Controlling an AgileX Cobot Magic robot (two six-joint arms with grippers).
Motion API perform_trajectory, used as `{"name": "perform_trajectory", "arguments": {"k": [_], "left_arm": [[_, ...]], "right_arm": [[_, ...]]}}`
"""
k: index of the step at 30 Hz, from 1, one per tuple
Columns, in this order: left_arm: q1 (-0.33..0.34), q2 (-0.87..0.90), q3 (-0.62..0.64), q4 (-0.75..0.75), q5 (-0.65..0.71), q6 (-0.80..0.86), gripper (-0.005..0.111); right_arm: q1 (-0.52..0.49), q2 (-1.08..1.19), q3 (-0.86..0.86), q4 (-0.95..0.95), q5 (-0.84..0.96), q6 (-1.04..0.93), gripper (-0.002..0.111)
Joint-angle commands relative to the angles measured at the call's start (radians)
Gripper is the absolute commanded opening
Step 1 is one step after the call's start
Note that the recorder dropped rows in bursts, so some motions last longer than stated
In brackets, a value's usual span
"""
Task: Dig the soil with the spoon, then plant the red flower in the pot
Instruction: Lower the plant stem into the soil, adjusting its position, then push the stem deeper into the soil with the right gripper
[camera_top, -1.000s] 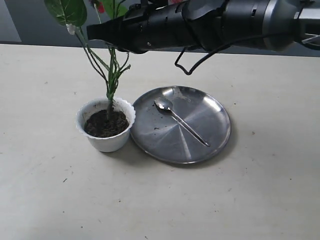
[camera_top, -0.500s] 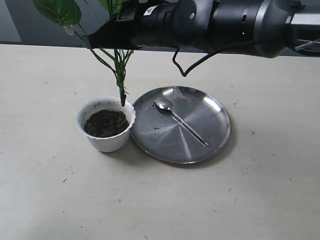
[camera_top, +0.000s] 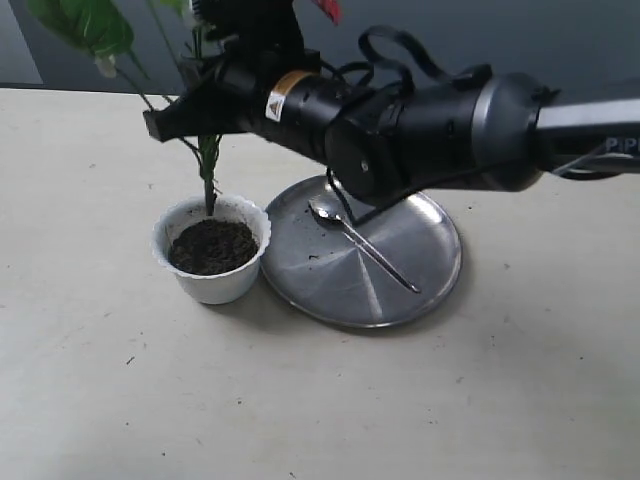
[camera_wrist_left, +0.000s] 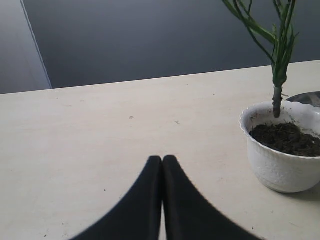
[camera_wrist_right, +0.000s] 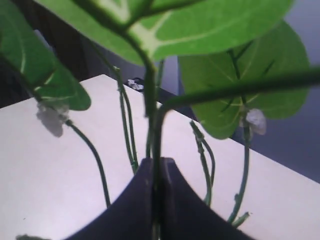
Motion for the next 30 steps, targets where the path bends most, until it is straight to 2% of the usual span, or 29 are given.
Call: {"name": "perform_trajectory", "arguments": {"k": [1, 5, 7, 15, 21, 30], "left_arm": [[-0.005, -0.001, -0.002, -0.002, -0.014, -0.004, 0.001], [-0.005, -0.001, -0.002, -0.002, -0.014, -0.004, 0.001], [-0.005, -0.001, -0.002, -0.002, -0.014, -0.004, 0.001], [-0.005, -0.001, -0.002, -0.002, -0.014, -0.004, 0.001], [-0.005, -0.001, -0.002, -0.002, -0.014, -0.004, 0.001], [-0.005, -0.001, -0.002, -0.002, -0.014, -0.004, 0.001]], "right_arm": [[0.003, -0.004, 0.061, -0.091, -0.075, 0.046, 0.0], [0.006, 0.0, 0.075, -0.144, -0.087, 0.046, 0.0], [0.007, 0.032, 0.139, -0.205, -0.201, 0.068, 0.0], [0.007, 0.084, 0.16, -0.2, -0.088, 0.162, 0.0], [0.013, 0.084, 0.16, -0.236, 0.078, 0.174, 0.0], [0.013, 0.041, 0.16, -0.244, 0.105, 0.186, 0.0]]}}
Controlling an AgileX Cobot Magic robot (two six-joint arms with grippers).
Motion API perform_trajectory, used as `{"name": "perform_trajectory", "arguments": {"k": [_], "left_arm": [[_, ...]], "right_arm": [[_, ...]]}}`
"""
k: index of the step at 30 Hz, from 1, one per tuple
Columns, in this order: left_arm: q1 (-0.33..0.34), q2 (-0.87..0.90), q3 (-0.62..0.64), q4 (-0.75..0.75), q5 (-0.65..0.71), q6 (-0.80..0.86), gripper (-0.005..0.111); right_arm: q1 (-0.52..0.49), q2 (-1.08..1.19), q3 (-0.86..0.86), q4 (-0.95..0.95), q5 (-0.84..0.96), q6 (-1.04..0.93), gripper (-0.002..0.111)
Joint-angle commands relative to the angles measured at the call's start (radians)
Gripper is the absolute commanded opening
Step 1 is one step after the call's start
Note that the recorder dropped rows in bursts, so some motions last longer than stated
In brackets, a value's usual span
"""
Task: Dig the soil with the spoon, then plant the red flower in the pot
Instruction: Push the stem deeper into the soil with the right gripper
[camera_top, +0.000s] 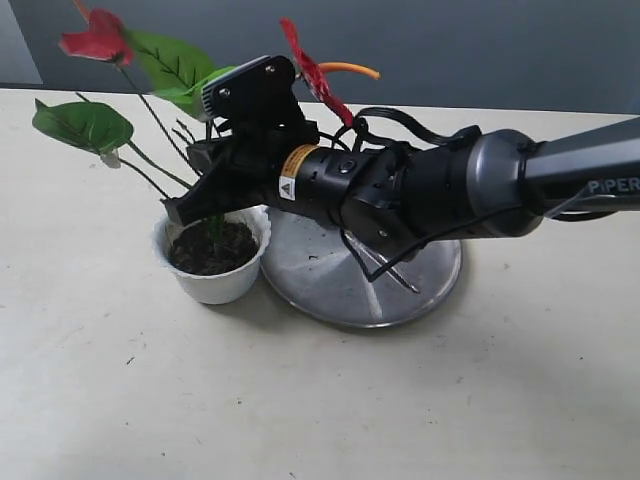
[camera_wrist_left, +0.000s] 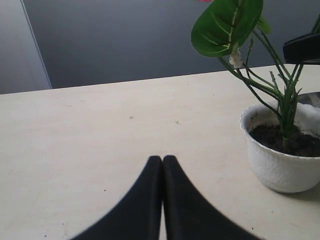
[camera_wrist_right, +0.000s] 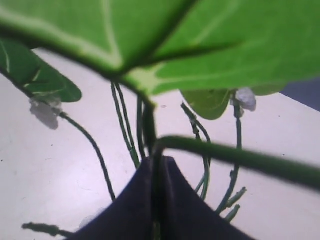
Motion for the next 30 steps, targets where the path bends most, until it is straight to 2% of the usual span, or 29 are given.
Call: {"name": "perform_trajectory", "arguments": {"k": [1, 8, 10, 14, 16, 24, 30], "left_arm": [[-0.005, -0.001, -0.002, -0.002, -0.014, -0.004, 0.001], [-0.005, -0.001, -0.002, -0.002, -0.014, -0.004, 0.001], [-0.005, -0.001, -0.002, -0.002, -0.014, -0.004, 0.001], [-0.005, -0.001, -0.002, -0.002, -0.014, -0.004, 0.001], [-0.005, -0.001, -0.002, -0.002, -0.014, -0.004, 0.001], [-0.005, -0.001, -0.002, -0.002, -0.014, -0.004, 0.001], [-0.005, -0.001, -0.002, -0.002, -0.014, -0.004, 0.001]], "right_arm": [[0.003, 0.008, 0.019, -0.021, 0.13, 0.007, 0.0], [0.003, 0.008, 0.019, -0.021, 0.182, 0.007, 0.002], [0.003, 0.008, 0.019, -0.021, 0.177, 0.007, 0.007], [0.003, 0.003, 0.019, -0.021, 0.181, 0.007, 0.025], [0.003, 0.001, 0.019, -0.021, 0.183, 0.007, 0.03], [0.003, -0.031, 0.019, -0.021, 0.192, 0.009, 0.03], [0.003, -0.056, 0.019, -0.021, 0.262, 0.016, 0.03]]}}
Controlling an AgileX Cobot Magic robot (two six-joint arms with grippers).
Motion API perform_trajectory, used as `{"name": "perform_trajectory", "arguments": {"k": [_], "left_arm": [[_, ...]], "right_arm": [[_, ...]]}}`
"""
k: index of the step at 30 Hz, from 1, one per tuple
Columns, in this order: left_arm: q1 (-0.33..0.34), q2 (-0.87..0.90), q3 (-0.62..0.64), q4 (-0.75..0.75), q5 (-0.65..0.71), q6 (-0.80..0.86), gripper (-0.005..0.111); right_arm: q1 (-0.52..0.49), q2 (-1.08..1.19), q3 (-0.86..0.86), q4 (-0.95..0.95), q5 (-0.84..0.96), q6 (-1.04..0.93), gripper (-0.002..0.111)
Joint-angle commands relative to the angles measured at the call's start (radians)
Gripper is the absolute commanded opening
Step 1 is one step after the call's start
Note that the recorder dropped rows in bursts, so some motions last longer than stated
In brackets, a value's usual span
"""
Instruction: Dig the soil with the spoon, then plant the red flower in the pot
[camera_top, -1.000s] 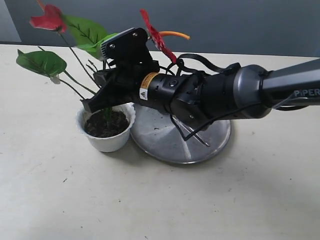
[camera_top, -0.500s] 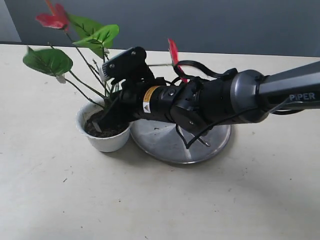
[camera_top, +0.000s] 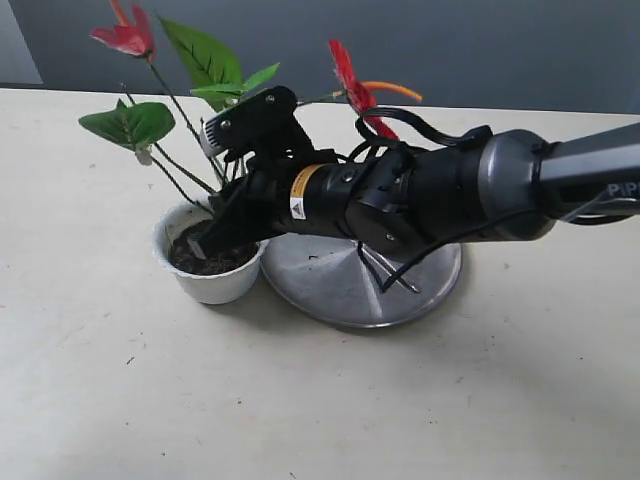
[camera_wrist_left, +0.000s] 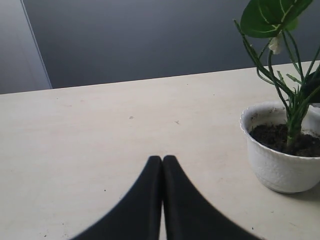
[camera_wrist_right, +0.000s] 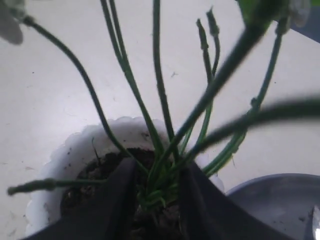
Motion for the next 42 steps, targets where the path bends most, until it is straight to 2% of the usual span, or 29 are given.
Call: {"name": "perform_trajectory", "arguments": {"k": [1, 22, 27, 30, 36, 42], "left_arm": [[-0.005, -0.001, -0.002, -0.002, -0.014, -0.004, 0.001], [-0.005, -0.001, -0.002, -0.002, -0.014, -0.004, 0.001], [-0.005, -0.001, -0.002, -0.002, -0.014, -0.004, 0.001], [-0.005, -0.001, -0.002, -0.002, -0.014, -0.004, 0.001], [-0.005, -0.001, -0.002, -0.002, -0.014, -0.004, 0.001], [-0.005, -0.001, -0.002, -0.002, -0.014, -0.004, 0.001]], "right_arm": [[0.001, -0.02, 0.002, -0.014, 0.053, 0.004, 0.03], [0.001, -0.066, 0.004, -0.037, 0.127, 0.021, 0.03], [0.001, -0.139, 0.075, -0.037, 0.117, 0.03, 0.029], [0.001, -0.226, 0.164, -0.035, 0.083, 0.03, 0.025], [0.001, -0.473, 0.355, -0.035, 0.058, 0.03, -0.001], [0.001, -0.728, 0.392, -0.035, 0.311, 0.03, -0.001]]}}
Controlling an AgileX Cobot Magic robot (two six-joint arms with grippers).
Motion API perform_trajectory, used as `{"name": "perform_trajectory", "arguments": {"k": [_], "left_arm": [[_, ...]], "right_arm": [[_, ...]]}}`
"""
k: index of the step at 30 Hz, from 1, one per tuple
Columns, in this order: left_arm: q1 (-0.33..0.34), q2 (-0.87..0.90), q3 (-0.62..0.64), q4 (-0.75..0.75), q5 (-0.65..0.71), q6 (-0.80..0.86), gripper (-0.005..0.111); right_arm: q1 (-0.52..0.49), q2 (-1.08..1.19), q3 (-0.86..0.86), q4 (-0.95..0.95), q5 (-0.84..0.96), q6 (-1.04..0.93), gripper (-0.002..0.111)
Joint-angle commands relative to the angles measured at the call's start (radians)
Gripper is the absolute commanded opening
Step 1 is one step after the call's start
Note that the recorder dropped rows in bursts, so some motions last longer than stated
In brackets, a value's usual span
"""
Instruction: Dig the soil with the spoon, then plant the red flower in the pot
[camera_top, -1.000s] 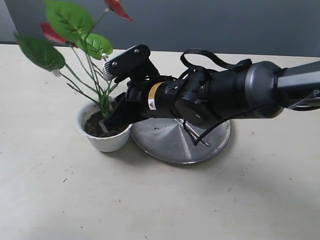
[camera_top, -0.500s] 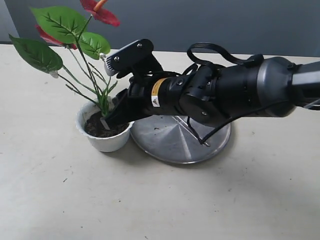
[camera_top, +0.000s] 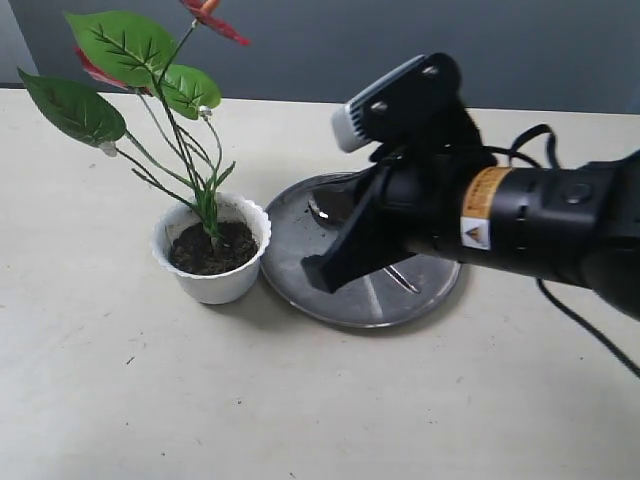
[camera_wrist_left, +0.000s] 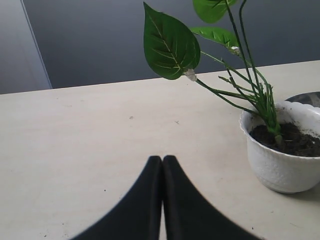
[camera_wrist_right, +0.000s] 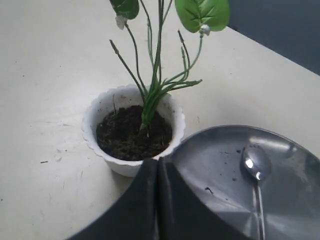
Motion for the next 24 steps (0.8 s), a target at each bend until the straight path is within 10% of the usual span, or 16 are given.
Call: {"name": "perform_trajectory", "arguments": {"k": [1, 24], "left_arm": [[-0.005, -0.001, -0.002, -0.002, -0.014, -0.004, 0.001], [-0.005, -0.001, -0.002, -0.002, -0.014, -0.004, 0.001]], "right_arm": [[-0.002, -0.177, 0.015, -0.001, 0.181, 0.001, -0.001], [-0.002, -0.766, 0.018, 0.16, 0.571, 0.0, -0.001]]}}
